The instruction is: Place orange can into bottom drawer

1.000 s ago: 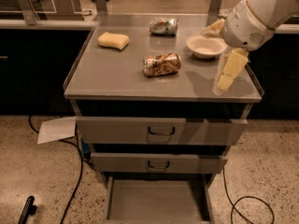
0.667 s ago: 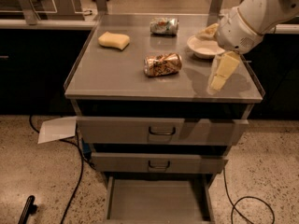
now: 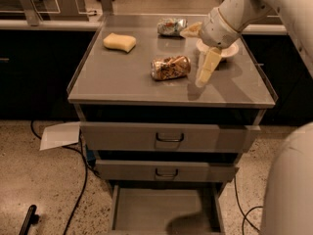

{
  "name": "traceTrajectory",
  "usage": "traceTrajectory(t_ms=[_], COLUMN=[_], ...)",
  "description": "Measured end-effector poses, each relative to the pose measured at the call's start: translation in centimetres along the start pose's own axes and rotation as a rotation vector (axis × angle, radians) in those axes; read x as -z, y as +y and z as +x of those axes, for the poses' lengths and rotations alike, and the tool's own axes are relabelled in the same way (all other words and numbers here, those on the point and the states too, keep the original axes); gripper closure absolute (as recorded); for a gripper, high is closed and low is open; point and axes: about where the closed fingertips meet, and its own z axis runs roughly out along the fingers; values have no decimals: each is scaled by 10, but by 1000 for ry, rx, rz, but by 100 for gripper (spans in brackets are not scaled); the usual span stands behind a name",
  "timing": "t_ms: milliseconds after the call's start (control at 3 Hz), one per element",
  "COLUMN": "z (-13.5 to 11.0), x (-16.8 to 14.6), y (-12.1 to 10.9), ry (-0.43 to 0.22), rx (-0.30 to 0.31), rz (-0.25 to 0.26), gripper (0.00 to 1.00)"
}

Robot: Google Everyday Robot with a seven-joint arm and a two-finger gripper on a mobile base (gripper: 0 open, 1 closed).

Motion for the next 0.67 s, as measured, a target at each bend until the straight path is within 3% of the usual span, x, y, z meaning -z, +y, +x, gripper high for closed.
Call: traceTrajectory(t_ms=[667], z=[-19], x=[-56], y=[-32], ry=[-74], rx=[71], rz=[-82], gripper=[0])
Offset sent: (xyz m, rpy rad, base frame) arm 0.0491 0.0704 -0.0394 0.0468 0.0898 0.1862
